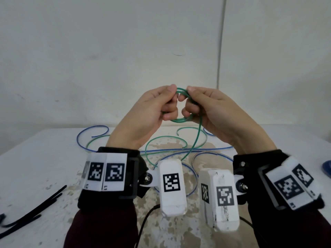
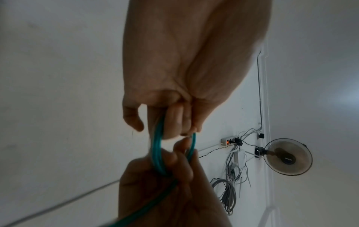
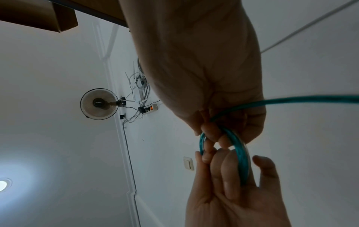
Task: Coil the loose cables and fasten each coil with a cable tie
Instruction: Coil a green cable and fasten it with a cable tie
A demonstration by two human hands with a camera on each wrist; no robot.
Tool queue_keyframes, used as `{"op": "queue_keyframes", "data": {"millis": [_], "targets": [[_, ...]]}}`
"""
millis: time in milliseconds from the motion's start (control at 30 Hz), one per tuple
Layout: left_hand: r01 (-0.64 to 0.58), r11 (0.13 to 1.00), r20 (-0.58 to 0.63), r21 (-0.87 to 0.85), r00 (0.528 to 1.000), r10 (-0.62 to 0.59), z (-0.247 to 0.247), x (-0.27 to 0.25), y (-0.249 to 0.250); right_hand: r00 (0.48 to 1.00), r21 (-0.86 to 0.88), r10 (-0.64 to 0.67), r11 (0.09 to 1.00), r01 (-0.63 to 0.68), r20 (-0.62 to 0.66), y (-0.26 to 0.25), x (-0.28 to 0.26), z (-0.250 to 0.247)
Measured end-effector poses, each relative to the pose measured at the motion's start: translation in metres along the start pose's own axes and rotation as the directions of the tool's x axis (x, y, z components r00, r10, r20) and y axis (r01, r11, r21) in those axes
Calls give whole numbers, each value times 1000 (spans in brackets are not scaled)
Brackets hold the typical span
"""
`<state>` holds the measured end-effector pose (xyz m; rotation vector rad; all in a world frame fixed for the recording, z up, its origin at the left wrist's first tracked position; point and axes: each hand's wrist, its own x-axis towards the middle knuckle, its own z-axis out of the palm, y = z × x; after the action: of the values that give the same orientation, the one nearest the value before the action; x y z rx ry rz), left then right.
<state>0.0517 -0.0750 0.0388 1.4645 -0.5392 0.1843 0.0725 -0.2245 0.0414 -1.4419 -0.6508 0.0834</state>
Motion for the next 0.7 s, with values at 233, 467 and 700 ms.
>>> {"op": "queue_keyframes", "data": {"millis": [233, 467, 700], "targets": [[-48, 998, -221, 45, 974, 57, -2, 2, -2, 995, -103, 92, 991, -89, 27, 2, -3, -3], [-78, 993, -297, 91, 949, 102, -5, 3, -2, 990, -69, 140, 988, -138, 22, 3, -4, -3], [-53, 998, -252, 34, 966, 60, 3, 5, 1, 996, -83, 90, 993, -88, 20, 7, 0, 3]]}}
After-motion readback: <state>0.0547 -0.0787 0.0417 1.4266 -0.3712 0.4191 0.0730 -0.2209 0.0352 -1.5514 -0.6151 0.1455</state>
